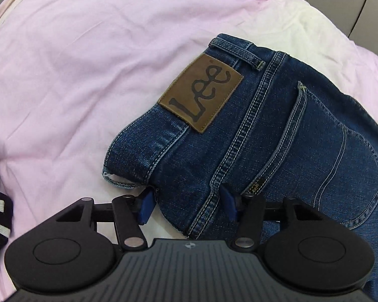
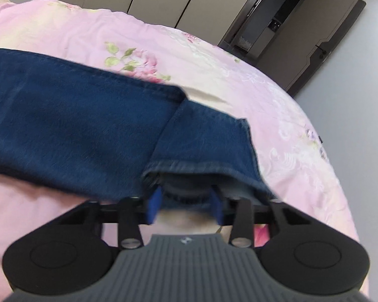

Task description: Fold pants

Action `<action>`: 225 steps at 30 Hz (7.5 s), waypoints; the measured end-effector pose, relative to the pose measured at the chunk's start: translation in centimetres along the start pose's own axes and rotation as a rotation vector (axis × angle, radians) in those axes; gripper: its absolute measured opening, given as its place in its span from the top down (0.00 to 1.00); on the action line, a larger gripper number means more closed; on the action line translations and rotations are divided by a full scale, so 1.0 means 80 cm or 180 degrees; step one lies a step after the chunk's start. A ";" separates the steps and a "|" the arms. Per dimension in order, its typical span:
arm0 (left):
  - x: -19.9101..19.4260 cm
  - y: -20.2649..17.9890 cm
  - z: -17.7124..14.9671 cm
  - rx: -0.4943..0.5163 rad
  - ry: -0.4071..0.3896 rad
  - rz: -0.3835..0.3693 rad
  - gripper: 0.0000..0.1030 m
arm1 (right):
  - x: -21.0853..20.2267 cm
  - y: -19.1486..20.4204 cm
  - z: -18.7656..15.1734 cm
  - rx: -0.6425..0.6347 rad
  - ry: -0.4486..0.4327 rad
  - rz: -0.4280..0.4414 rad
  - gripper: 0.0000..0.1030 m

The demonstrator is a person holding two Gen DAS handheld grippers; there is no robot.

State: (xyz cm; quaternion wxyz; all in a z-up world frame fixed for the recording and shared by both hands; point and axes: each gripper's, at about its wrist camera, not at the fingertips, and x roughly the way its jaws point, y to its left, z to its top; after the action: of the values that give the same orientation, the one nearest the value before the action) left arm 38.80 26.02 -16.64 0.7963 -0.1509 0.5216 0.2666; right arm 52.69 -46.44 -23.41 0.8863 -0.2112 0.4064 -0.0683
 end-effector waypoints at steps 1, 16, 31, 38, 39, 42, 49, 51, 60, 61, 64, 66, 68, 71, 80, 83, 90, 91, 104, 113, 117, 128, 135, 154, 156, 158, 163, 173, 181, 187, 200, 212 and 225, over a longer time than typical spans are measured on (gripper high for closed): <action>0.001 -0.004 0.000 0.0047 0.0001 0.0033 0.39 | 0.009 -0.007 0.011 -0.0035 -0.0020 -0.0119 0.71; 0.009 -0.028 0.015 0.0199 0.0107 0.0228 0.39 | 0.063 -0.199 0.110 0.0420 -0.0070 -0.1042 0.81; -0.072 0.035 -0.025 -0.0041 -0.0292 -0.0440 0.37 | 0.018 -0.096 -0.083 0.1393 0.0279 0.0440 0.69; -0.160 -0.039 -0.110 0.1027 -0.0455 -0.0885 0.37 | -0.002 -0.080 -0.111 0.1439 0.0251 0.0409 0.69; -0.163 -0.053 -0.126 0.1173 -0.0460 -0.0934 0.37 | -0.009 -0.077 -0.112 0.1431 0.0215 0.0421 0.69; -0.160 -0.101 -0.178 0.1601 -0.0553 -0.1017 0.37 | -0.036 -0.050 -0.110 0.1285 0.0089 0.0553 0.69; -0.139 -0.180 -0.217 0.1854 -0.0787 -0.1042 0.55 | -0.108 0.040 -0.087 0.0798 -0.0154 0.1091 0.65; -0.139 -0.188 -0.213 0.1756 -0.0809 -0.1003 0.71 | -0.128 0.068 -0.080 0.0609 -0.0202 0.1232 0.62; -0.202 -0.171 -0.157 0.1790 -0.0912 -0.1211 0.89 | -0.208 0.198 -0.048 -0.0612 -0.0708 0.1785 0.58; -0.207 -0.173 -0.151 0.1855 -0.0881 -0.1191 0.89 | -0.217 0.213 -0.041 -0.0793 -0.0817 0.1859 0.58; -0.212 -0.177 -0.139 0.2007 -0.0731 -0.1147 0.90 | -0.239 0.264 -0.017 -0.1423 -0.1131 0.1986 0.58; -0.210 -0.178 -0.137 0.2090 -0.0634 -0.1142 0.90 | -0.250 0.295 -0.006 -0.1821 -0.1325 0.1985 0.58; -0.207 -0.177 -0.137 0.2132 -0.0608 -0.1169 0.90 | -0.254 0.325 0.005 -0.2131 -0.1466 0.1960 0.58; -0.206 -0.172 -0.136 0.2178 -0.0554 -0.1235 0.90 | -0.250 0.361 0.018 -0.2448 -0.1525 0.2003 0.59; -0.169 -0.166 -0.153 0.2410 -0.0226 -0.1260 0.90 | -0.236 0.433 0.040 -0.2916 -0.1596 0.1791 1.00; -0.136 -0.157 -0.170 0.2274 -0.0037 -0.1339 0.91 | -0.229 0.439 0.026 -0.2972 -0.1453 0.1813 1.00; -0.092 -0.120 -0.178 0.1707 0.0532 -0.1691 0.97 | -0.238 0.437 0.019 -0.2727 -0.1295 0.1835 0.95; -0.095 -0.110 -0.178 0.1683 0.0467 -0.1664 0.97 | -0.242 0.433 0.015 -0.2708 -0.1295 0.1842 0.92; -0.091 0.114 -0.054 -0.0279 -0.0271 -0.1556 0.44 | -0.312 0.453 -0.005 -0.2892 -0.1712 0.1903 0.53; 0.010 0.160 -0.011 -0.1505 -0.0079 -0.1834 0.40 | -0.341 0.548 -0.009 -0.3351 -0.1995 0.1607 0.53; 0.041 0.154 -0.001 -0.1446 -0.0009 -0.1831 0.57 | -0.328 0.580 -0.013 -0.3565 -0.2035 0.1287 0.55; -0.038 0.141 0.026 -0.0645 -0.0437 -0.1439 0.81 | -0.342 0.541 0.052 -0.2834 -0.1556 0.1817 1.00; -0.080 0.151 0.012 -0.0315 -0.0479 -0.1165 0.82 | -0.392 0.501 0.070 -0.2742 -0.1439 0.2280 1.00; -0.092 0.113 -0.024 0.0432 -0.0536 -0.0458 0.54 | -0.358 0.494 0.028 -0.1950 -0.0859 0.2483 0.58; -0.115 0.091 -0.034 0.0634 -0.0615 -0.0505 0.54 | -0.350 0.458 0.028 -0.1562 -0.0707 0.2460 0.57; -0.134 0.064 -0.045 0.0821 -0.0664 -0.0638 0.54 | -0.334 0.411 0.026 -0.1072 -0.0510 0.2405 0.57; -0.164 -0.011 -0.077 0.1285 -0.0678 -0.0911 0.54 | -0.288 0.273 0.001 0.0043 -0.0167 0.2123 0.57; -0.146 -0.163 -0.103 0.1753 -0.0554 -0.1103 0.58 | -0.154 -0.009 -0.085 0.2078 0.0257 0.1527 0.57; -0.092 -0.285 -0.090 0.2009 -0.0426 -0.1196 0.58 | -0.041 -0.134 -0.115 0.2956 0.0231 0.1249 0.57; -0.045 -0.357 -0.077 0.2078 -0.0370 -0.1195 0.58 | 0.032 -0.177 -0.123 0.3529 0.0059 0.1252 0.58; 0.006 -0.433 -0.047 0.2008 -0.0509 -0.0887 0.58 | 0.142 -0.204 -0.137 0.4211 -0.0102 0.1315 0.66; -0.080 -0.482 -0.102 0.2727 -0.0634 -0.1785 0.70 | 0.064 -0.233 -0.043 0.3458 -0.0504 0.1392 0.99; -0.095 -0.518 -0.148 0.2682 -0.0597 -0.1608 0.72 | -0.090 -0.215 0.089 0.2644 -0.0863 0.1615 0.99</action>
State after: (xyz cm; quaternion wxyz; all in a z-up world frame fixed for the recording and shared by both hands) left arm 51.66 -15.80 -16.13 0.8712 0.0869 0.4572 -0.1561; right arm 54.12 -57.58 -6.92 0.9290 0.2577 0.2647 0.0213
